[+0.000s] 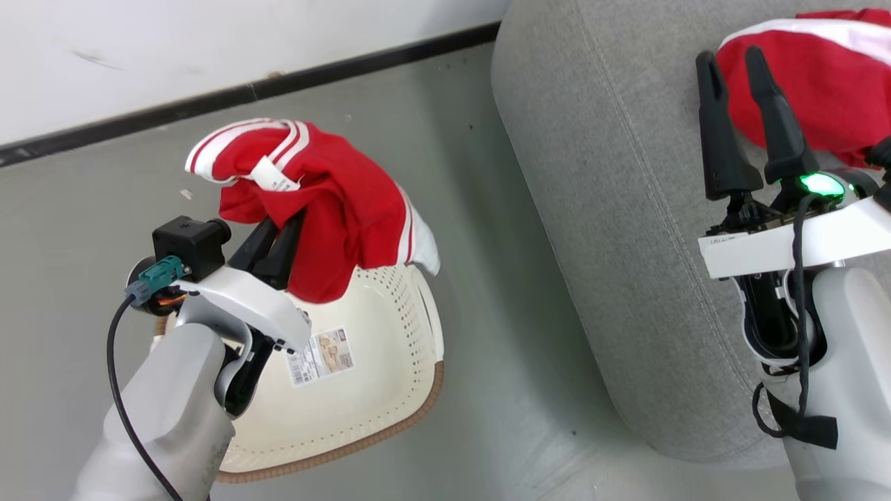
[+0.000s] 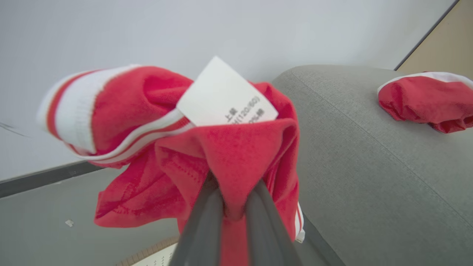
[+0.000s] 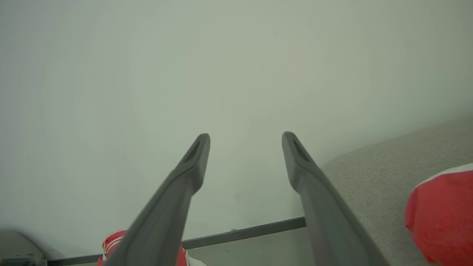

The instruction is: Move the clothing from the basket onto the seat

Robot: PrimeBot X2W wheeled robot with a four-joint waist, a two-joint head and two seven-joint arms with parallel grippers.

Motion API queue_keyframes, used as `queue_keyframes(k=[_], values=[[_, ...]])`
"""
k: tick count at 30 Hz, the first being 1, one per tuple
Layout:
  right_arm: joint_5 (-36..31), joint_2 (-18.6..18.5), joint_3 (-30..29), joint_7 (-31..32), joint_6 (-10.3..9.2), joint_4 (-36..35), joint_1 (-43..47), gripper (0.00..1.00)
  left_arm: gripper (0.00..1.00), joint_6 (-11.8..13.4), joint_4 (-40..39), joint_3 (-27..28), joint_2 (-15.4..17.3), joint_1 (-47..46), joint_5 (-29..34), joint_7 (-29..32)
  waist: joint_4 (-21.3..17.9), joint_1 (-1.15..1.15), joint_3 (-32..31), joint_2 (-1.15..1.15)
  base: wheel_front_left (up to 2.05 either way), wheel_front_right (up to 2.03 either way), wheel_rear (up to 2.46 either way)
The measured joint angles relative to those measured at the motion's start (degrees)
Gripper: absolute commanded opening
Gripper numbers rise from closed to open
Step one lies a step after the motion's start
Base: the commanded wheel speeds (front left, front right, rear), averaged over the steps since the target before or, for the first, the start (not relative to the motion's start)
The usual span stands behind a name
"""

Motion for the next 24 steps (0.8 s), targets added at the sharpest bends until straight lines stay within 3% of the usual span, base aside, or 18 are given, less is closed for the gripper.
queue_keyframes(k=[10, 24], values=[[0.01, -1.6, 1.21, 0.0, 0.0, 2.04, 3.21, 1.0, 0.0, 0.0, -5.81, -0.25, -0.02, 1.13, 0.11, 0.0, 2.53, 0.0, -5.78, 0.0, 0.0, 0.0, 0.0], [0.6, -3.18, 3.83, 0.0, 0.0, 4.27, 8.51, 1.0, 0.0, 0.0, -7.67, -3.92, 0.11, 2.93, -0.27, 0.0, 5.04, 0.0, -13.35, 0.0, 0.0, 0.0, 0.0]])
